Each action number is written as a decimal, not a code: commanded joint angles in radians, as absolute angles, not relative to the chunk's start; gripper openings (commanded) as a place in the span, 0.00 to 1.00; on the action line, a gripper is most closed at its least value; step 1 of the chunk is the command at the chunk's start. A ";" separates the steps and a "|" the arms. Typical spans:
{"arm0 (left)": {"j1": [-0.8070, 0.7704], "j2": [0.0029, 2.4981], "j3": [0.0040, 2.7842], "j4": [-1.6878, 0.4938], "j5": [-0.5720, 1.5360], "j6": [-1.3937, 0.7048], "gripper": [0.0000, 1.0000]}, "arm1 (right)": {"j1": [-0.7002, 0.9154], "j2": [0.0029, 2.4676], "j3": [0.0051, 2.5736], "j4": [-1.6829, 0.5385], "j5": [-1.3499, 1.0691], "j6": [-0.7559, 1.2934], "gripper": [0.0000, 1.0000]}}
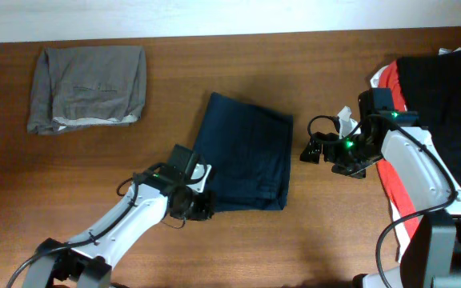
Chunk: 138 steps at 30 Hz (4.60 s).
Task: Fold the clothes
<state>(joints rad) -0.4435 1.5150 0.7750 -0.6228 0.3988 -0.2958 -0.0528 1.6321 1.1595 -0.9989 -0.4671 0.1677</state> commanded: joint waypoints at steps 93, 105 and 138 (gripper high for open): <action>-0.014 1.856 1.456 -0.084 -0.258 -0.085 0.01 | -0.059 1.623 1.168 -0.999 -0.455 0.162 0.98; 0.281 1.939 1.456 -0.177 -0.150 -0.577 0.00 | -0.059 1.623 1.168 -0.999 -0.455 0.162 0.98; 0.481 2.028 1.504 -0.411 0.435 -0.184 0.01 | -0.059 1.623 1.168 -0.999 -0.455 0.162 0.98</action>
<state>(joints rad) 0.4759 1.9491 1.5024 -0.3801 0.2043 -0.2543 -0.0528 1.6321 1.1595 -0.9985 -0.4671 0.1677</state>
